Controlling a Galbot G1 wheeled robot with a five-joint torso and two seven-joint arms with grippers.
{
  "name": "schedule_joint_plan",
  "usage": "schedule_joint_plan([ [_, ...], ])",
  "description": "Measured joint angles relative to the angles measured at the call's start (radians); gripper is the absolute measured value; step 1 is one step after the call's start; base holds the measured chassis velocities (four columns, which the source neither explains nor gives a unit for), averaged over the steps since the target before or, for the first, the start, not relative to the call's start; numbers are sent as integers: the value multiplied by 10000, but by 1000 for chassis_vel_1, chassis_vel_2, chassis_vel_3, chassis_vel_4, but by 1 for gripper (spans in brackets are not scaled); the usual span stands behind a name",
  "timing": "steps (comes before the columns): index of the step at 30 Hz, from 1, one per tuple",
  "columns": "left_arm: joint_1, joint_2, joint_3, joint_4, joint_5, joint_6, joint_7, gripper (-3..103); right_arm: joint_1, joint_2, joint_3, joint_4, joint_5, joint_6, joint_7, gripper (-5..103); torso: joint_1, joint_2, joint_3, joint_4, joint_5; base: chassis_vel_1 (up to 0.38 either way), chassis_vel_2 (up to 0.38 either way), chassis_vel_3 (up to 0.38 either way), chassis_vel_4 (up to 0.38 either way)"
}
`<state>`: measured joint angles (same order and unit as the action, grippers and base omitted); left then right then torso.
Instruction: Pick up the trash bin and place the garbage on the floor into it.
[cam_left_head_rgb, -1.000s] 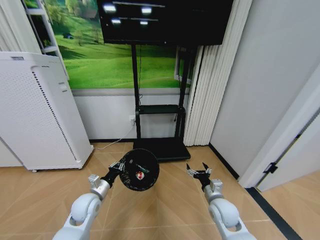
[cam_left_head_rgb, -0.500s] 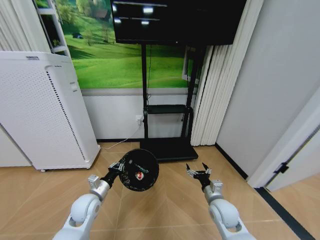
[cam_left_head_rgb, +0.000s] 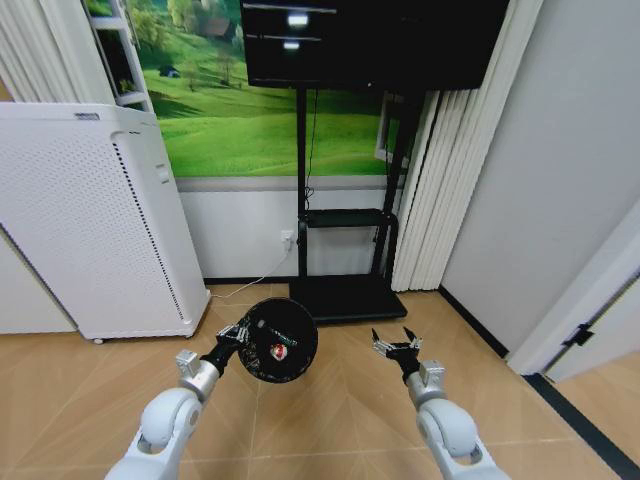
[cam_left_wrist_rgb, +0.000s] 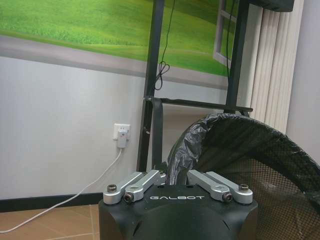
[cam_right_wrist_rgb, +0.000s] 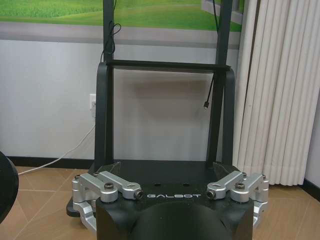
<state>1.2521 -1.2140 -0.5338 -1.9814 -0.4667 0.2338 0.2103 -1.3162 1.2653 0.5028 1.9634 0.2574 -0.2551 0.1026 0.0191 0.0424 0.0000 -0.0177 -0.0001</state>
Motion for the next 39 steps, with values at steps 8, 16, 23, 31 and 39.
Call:
schedule_joint_plan([
  [8,24,-50,4,-45,-25,0,0,7,-85,-26,49,58,2,7,-1,100,0,0,0,-1,0,60,60,-78,-73],
  [16,87,-84,-6,-108,-10,0,-1,7,-231,-39,102,142,0,63,-38,100,0,0,0,1,0,63,72,-59,-76],
  [23,168,-121,-18,-165,6,6,-38,7,-305,-42,140,167,-21,142,-102,100,0,0,0,2,1,78,78,-77,-75],
  [31,184,-149,-17,-167,16,8,-66,7,-370,-35,200,166,-109,220,-174,100,0,0,0,0,1,79,66,-79,-75],
  [39,165,-147,-19,-161,17,9,-74,7,-385,12,192,166,-151,228,-196,100,0,0,0,1,1,82,78,-81,-81],
])
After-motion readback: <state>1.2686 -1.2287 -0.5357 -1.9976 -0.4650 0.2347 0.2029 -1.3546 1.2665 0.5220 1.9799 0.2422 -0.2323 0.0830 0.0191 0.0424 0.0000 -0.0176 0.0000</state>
